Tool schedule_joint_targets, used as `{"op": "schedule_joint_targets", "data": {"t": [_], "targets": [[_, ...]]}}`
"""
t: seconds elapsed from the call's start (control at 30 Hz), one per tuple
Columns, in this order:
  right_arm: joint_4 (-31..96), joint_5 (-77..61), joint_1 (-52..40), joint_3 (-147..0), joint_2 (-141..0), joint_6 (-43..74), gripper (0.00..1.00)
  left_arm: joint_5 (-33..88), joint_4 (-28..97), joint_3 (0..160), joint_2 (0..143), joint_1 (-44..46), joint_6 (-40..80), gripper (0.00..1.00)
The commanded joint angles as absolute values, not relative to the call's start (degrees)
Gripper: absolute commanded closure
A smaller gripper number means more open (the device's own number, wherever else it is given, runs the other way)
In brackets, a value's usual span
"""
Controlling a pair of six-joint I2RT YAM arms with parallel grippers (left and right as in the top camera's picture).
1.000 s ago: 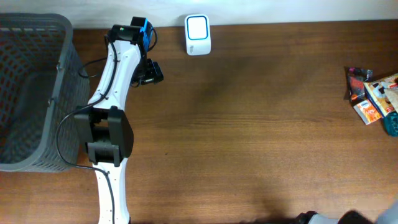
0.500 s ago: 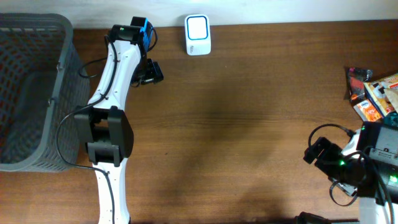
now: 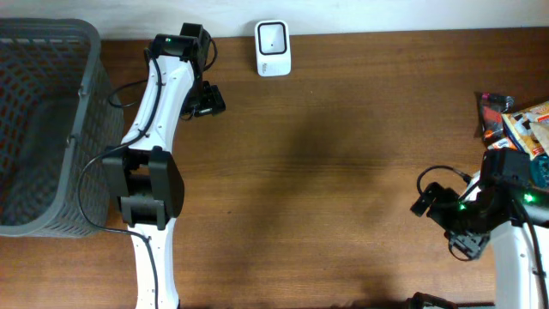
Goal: Scan the item barcode
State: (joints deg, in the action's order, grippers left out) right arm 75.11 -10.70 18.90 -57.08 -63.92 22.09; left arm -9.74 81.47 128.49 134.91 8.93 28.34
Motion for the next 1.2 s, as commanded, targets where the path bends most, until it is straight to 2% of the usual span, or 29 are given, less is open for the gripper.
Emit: {"op": "schedule_joint_targets", "data": {"t": [0.0,0.17,0.23,0.4,0.63,0.77,0.97,1.17], "targets": [[68.31,-11.60,14.20,-53.19,-59.20,21.26,0.02,-10.35,81.52,129.36,135.33,8.84,28.86,0.01],[40.14,-11.38,-5.58,-34.85,-38.59,16.64,0.02,-10.35,81.52,129.36,135.33,8.84,28.86,0.01],[31.05,-11.35,-9.43,-27.46,-30.41,14.35,0.02,-10.35,81.52,129.36,135.33,8.84,28.86,0.01],[19.14,-9.98,-8.34,-14.92,-19.05,13.74,0.02,-10.35,81.52,129.36,135.33,8.84,28.86,0.01],[19.03,-9.10,-1.67,-10.66,-3.97,13.69,0.02,-10.35,81.52,129.36,135.33,8.84,28.86,0.01],[17.63,-6.85,-1.74,-8.01,-0.58,11.99,0.02,-10.35,81.52,129.36,135.33,8.84,28.86,0.01],[3.44,-6.68,-1.85,-0.32,-0.19,11.53,0.02,-10.35,81.52,129.36,135.33,8.86,28.86,0.01],[4.10,-5.78,-1.91,-0.32,-0.19,5.78,0.02,-10.35,81.52,129.36,135.33,8.88,28.86,0.01]]}}
